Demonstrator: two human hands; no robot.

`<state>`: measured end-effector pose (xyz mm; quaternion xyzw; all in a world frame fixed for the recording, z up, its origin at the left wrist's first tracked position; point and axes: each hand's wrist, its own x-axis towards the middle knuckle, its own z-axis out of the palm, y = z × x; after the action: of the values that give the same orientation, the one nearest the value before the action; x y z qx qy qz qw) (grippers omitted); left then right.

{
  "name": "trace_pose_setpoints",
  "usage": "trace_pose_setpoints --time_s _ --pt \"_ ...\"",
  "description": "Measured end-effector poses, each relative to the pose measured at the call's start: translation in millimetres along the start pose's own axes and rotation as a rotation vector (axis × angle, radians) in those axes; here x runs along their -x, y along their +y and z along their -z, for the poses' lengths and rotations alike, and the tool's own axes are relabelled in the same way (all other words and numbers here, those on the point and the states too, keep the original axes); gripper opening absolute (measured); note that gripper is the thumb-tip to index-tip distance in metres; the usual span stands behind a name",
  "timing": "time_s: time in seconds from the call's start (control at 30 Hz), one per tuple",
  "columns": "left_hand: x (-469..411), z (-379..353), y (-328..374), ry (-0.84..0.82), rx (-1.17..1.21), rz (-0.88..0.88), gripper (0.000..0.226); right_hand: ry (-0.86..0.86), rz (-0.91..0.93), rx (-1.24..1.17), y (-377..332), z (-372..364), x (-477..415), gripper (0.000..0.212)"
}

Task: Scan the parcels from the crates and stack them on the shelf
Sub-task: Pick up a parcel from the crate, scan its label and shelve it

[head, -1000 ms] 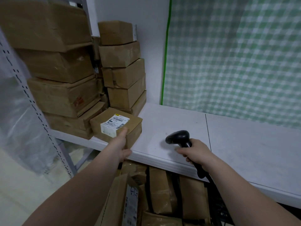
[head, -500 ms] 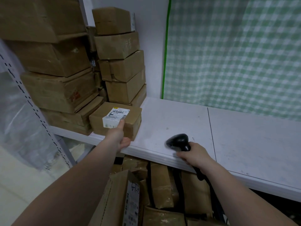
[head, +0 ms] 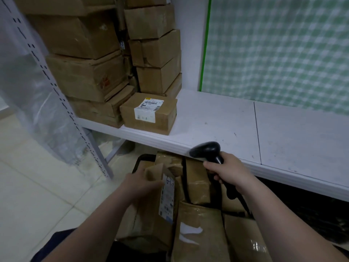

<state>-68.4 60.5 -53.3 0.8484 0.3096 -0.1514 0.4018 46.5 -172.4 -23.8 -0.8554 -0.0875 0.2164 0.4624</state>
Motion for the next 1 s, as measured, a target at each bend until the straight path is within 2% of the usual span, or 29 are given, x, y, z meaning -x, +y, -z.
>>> trace_pose_setpoints --time_s 0.3,0.5,0.57,0.63,0.7,0.8,0.93,1.0 --pt "13 -26 -26 0.052 0.004 0.069 0.111 -0.045 -0.027 -0.097 4 -31 43 0.026" --pt "30 -5 -17 0.239 0.081 -0.038 0.113 0.041 -0.064 -0.293 -1 -23 54 0.022" --pt "38 5 -9 0.274 0.219 -0.093 0.109 0.052 -0.076 -0.358 -1 -19 55 0.025" --pt "46 13 -1 0.258 0.437 -0.140 0.096 0.081 -0.067 -0.405 0 -16 55 0.023" --pt "54 20 8 0.184 0.666 -0.175 0.081 0.098 -0.059 -0.476 -1 -12 57 0.022" --pt "57 23 17 0.068 0.869 -0.217 0.049 0.074 -0.075 -0.656 -4 -3 60 0.024" --pt "53 11 34 -0.028 1.128 -0.190 0.035 0.051 -0.131 -0.890 -4 9 63 0.039" --pt "52 0 44 -0.048 1.250 -0.206 0.043 0.048 -0.128 -0.984 -3 11 65 0.046"
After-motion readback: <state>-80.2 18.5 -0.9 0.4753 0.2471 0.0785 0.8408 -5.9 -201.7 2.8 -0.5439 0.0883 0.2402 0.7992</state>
